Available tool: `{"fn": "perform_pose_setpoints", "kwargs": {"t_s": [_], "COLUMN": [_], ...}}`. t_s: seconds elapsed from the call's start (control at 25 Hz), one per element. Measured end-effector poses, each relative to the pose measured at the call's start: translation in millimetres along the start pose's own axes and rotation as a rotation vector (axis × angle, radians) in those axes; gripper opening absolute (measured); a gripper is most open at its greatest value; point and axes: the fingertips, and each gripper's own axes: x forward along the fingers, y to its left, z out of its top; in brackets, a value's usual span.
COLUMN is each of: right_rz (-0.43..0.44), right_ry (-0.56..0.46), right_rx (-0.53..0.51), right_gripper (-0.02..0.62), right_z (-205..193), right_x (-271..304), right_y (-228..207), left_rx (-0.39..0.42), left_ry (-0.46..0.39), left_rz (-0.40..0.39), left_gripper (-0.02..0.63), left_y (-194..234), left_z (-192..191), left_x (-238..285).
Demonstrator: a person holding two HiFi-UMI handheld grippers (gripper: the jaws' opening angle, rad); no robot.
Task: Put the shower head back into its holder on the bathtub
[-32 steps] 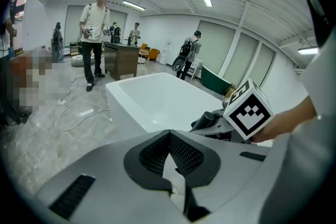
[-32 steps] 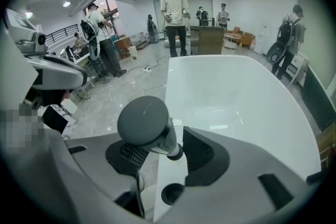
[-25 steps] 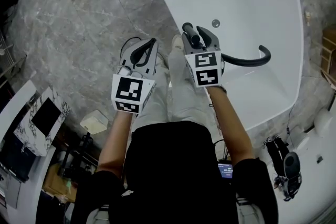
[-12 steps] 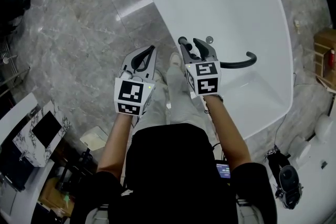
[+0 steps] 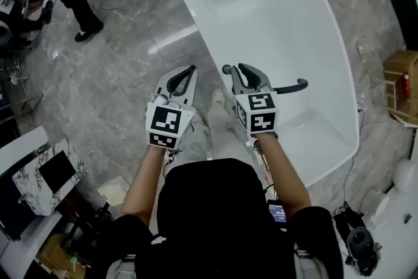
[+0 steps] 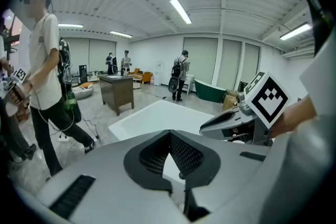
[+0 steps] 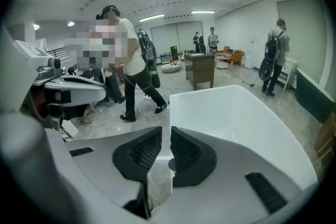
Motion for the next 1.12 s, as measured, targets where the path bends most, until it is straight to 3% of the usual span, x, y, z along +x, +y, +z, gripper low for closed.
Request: {"fn": "perform_pose_setpoints", "kwargs": {"t_s": [0.64,1.12], "right_rz": [0.0,0.007], "right_ry": [-0.291,-0.471], "right_rx": [-0.134,-0.187], "right_gripper": [0.025,0.025], "right_z": [123,186], "right_x": [-109,-183], "right_y": [35,58], "left_rx": [0.077,0.114], "left_ry": [-0.191,-0.321], "left_rz": [0.065,0.118], "left_gripper": [0.014,0.014], "left_y": [-12,-28], "left_z": [95,156], "left_x": [-80,-142]}}
